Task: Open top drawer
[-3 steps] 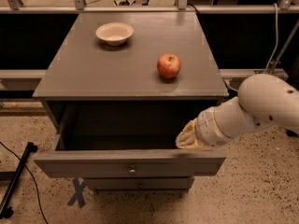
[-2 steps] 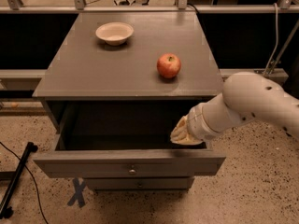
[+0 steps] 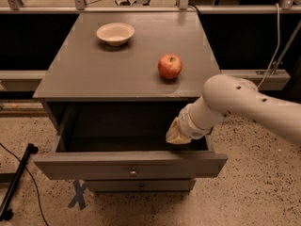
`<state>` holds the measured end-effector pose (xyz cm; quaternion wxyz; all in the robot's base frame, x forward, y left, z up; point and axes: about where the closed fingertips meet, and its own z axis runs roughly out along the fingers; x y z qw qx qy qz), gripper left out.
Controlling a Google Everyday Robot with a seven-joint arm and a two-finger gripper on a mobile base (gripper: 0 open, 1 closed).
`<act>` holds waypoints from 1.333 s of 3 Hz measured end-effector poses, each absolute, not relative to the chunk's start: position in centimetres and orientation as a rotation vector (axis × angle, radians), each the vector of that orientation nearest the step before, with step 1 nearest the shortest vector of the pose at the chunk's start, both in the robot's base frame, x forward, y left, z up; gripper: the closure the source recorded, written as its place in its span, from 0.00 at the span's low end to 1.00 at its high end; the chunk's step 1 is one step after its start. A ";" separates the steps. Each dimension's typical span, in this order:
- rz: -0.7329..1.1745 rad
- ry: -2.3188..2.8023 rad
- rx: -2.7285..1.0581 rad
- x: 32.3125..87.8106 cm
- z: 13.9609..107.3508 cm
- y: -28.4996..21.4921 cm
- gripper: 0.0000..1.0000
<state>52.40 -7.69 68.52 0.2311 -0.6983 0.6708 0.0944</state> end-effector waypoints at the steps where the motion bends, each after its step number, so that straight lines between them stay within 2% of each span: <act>1: 0.306 1.874 -1.925 53.0 66.1 -7.5 1.00; 4: 0.416 1.900 -1.906 51.5 61.7 -7.6 1.00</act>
Offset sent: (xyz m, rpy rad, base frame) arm 0.0093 -0.0016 -0.0497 0.0244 0.0870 -0.0121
